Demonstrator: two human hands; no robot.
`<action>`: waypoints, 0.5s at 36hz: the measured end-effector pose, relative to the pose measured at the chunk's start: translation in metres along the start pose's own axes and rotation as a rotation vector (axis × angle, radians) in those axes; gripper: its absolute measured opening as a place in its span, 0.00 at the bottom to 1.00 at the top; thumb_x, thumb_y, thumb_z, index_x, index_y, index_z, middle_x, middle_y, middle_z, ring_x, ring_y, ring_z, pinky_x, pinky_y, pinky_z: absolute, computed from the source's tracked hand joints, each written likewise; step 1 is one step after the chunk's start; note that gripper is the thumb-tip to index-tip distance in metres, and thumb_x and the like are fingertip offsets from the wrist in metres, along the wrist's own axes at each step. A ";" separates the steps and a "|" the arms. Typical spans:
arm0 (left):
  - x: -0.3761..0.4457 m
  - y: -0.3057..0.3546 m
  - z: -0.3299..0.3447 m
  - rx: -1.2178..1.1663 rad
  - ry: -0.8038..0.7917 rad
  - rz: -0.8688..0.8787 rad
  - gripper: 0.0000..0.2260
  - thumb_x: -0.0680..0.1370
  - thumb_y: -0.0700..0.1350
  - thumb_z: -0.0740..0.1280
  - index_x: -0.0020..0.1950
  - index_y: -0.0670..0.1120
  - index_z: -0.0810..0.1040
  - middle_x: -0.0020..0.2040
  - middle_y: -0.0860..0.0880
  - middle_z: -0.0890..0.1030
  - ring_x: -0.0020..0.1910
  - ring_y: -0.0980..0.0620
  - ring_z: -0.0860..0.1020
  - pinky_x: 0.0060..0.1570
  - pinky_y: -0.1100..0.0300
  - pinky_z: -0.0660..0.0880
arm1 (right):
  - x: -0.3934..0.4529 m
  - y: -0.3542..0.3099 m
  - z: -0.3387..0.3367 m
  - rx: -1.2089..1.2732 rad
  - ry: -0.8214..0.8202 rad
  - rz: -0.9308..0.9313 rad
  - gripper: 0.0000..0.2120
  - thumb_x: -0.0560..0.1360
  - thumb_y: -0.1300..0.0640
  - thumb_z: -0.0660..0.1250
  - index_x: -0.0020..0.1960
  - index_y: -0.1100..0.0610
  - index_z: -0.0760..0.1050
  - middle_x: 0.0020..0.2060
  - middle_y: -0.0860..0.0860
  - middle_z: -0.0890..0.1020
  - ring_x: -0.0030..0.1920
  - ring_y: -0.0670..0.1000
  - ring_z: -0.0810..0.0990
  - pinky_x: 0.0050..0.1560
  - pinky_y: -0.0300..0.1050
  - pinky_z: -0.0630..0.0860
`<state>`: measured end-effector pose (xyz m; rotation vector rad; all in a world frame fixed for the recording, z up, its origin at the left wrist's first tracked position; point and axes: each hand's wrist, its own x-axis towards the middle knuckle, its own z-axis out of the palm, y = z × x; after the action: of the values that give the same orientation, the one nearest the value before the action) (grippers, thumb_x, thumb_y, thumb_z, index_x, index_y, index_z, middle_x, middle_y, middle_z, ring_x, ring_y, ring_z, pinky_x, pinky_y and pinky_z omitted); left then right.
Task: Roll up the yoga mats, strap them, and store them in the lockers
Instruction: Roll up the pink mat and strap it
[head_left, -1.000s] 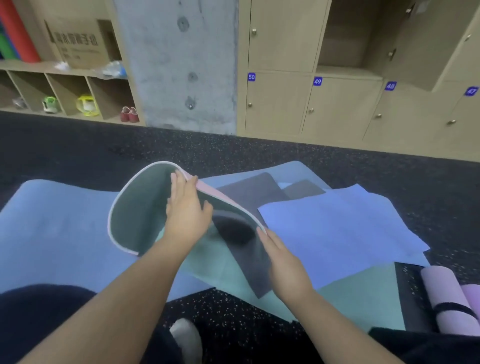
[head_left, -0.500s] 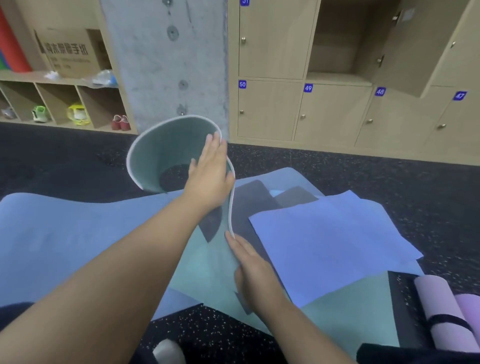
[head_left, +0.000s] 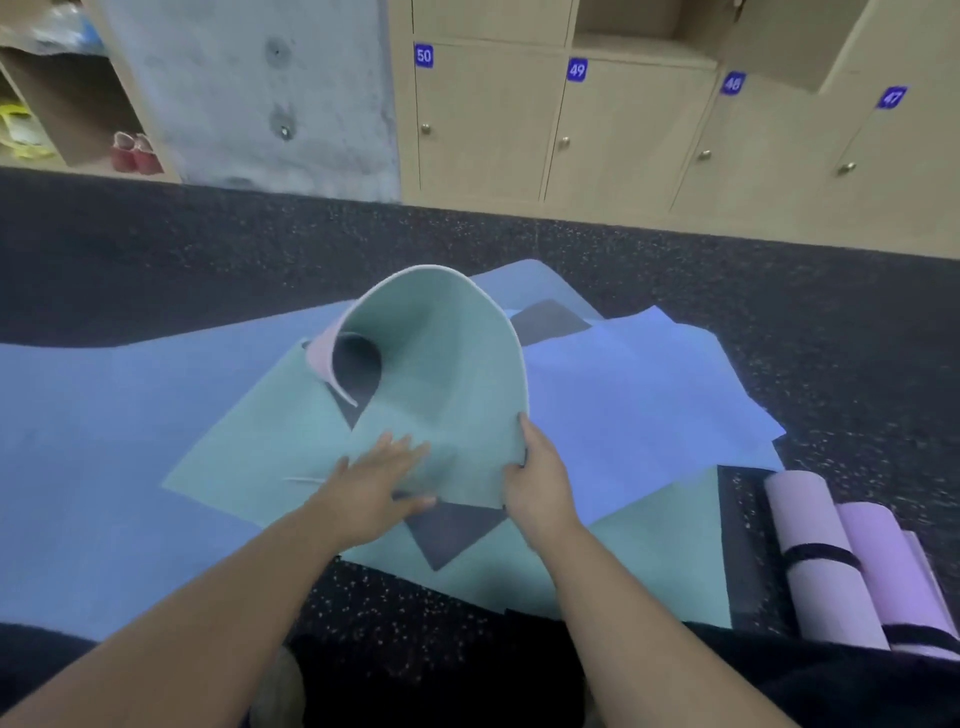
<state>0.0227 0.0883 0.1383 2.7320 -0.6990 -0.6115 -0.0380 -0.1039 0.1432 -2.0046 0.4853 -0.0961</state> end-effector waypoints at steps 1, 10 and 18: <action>-0.001 -0.006 0.010 0.011 -0.043 -0.020 0.32 0.79 0.62 0.59 0.78 0.60 0.47 0.79 0.57 0.46 0.77 0.57 0.41 0.75 0.44 0.45 | 0.001 0.003 -0.002 0.001 0.004 0.022 0.31 0.74 0.71 0.53 0.76 0.54 0.63 0.67 0.47 0.71 0.68 0.50 0.70 0.62 0.34 0.65; 0.016 -0.035 0.056 -0.064 -0.014 -0.120 0.27 0.83 0.49 0.58 0.77 0.63 0.49 0.79 0.55 0.53 0.78 0.54 0.49 0.74 0.48 0.55 | 0.004 0.026 -0.008 -0.041 0.094 0.032 0.24 0.78 0.72 0.53 0.73 0.61 0.66 0.77 0.55 0.58 0.76 0.48 0.57 0.59 0.17 0.48; 0.048 -0.020 0.060 -0.264 0.212 -0.081 0.15 0.83 0.42 0.58 0.69 0.46 0.75 0.69 0.42 0.73 0.69 0.45 0.69 0.68 0.59 0.61 | 0.003 0.040 -0.014 0.131 0.159 0.037 0.24 0.76 0.57 0.69 0.71 0.54 0.68 0.72 0.44 0.58 0.59 0.36 0.72 0.59 0.32 0.66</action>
<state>0.0416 0.0729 0.0621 2.5379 -0.4261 -0.3901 -0.0509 -0.1329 0.1145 -1.8672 0.6019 -0.2594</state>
